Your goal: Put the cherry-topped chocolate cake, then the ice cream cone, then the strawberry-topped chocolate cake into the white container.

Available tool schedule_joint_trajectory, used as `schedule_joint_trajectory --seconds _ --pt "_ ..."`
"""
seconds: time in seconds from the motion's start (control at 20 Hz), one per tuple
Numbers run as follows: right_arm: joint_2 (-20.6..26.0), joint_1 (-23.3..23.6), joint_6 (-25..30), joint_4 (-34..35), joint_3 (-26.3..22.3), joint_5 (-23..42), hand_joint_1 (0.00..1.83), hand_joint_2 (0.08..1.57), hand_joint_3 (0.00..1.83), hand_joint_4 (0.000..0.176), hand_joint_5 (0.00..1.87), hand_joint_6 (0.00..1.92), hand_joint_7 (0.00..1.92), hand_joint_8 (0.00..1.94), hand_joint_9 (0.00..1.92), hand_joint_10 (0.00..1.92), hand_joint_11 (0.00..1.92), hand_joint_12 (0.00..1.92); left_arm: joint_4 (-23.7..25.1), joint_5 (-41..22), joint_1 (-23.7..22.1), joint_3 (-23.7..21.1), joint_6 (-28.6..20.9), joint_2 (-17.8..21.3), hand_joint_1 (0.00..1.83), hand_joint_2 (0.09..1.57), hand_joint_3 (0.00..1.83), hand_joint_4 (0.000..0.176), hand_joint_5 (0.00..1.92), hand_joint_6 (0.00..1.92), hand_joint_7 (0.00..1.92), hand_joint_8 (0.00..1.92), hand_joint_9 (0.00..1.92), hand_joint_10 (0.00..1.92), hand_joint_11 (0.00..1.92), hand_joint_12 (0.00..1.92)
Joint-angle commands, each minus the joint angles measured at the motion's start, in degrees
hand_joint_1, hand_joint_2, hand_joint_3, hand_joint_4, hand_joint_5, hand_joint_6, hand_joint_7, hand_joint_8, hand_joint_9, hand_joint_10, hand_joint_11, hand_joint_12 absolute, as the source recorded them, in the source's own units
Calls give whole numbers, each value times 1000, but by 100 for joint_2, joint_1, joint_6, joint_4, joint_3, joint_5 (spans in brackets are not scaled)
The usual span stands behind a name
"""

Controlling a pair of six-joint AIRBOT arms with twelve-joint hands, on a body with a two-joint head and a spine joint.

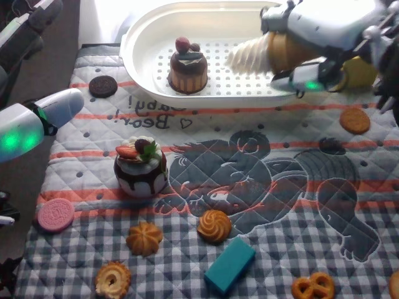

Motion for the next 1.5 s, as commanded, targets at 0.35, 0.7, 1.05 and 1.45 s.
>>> schedule_joint_trajectory --seconds 0.35,0.7,1.05,1.45 --pt "-348 197 -261 618 715 -91 840 1195 0 87 9 34 9 29 5 128 2 799 116 -711 -33 124 -177 -82 611 1236 0 81 0 0 0 0 37 3 0 600" --pt "174 258 -262 481 -15 252 635 1160 0 92 0 0 0 0 0 0 0 0 71 -688 -32 111 -179 -73 631 1226 0 93 0 0 0 0 17 1 0 505" --pt "1790 -50 -257 -463 -2028 1627 540 1112 2 131 0 0 0 0 0 0 0 866 -14 -621 47 69 -179 -20 735 1254 3 83 5 0 2 0 25 1 0 352" --pt "2837 -2133 870 -978 -3183 3218 678 1107 1 60 0 0 0 0 0 0 0 274 216 -124 246 -120 -177 263 713 1140 0 135 11 2 1 0 18 4 0 375"
